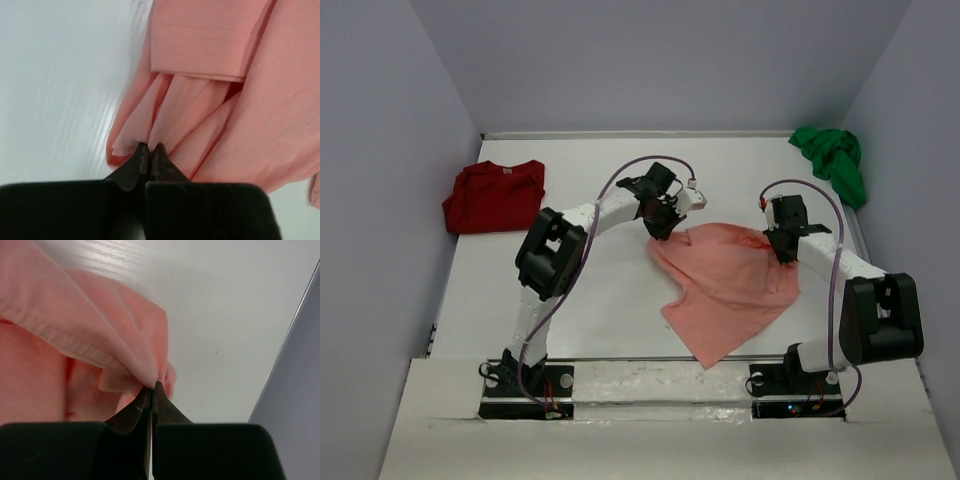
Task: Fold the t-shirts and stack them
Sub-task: Flatten the tshirt out
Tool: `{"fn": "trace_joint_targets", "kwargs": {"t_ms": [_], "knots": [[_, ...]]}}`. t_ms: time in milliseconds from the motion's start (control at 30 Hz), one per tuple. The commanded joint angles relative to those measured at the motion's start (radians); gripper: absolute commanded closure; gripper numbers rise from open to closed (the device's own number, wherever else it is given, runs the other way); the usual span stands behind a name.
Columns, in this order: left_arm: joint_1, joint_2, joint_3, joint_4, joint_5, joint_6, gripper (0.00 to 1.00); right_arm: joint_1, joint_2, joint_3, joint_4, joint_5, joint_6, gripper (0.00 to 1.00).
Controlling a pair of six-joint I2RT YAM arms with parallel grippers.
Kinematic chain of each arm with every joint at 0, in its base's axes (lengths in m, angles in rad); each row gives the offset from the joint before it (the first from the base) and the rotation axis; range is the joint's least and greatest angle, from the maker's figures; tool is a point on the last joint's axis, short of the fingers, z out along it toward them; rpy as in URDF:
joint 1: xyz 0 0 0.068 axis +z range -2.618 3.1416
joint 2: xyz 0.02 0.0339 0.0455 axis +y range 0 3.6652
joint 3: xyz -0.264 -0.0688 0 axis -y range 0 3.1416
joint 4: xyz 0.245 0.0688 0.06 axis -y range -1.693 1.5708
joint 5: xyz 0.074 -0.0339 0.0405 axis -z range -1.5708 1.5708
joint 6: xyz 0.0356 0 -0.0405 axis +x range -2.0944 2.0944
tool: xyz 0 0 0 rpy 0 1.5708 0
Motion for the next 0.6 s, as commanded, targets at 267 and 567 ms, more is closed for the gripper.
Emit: {"fn": "trace_joint_targets", "kwargs": {"t_ms": [267,567], "knots": [[0.145,-0.572,-0.125,0.074,-0.219,0.012,1.00,-0.001,-0.127,0.038,-0.022,-0.148,0.037,1.00],[0.154,-0.764,-0.235,0.053,-0.098,0.048,1.00,-0.001,-0.145,0.041,-0.025,-0.166,0.038,1.00]]}}
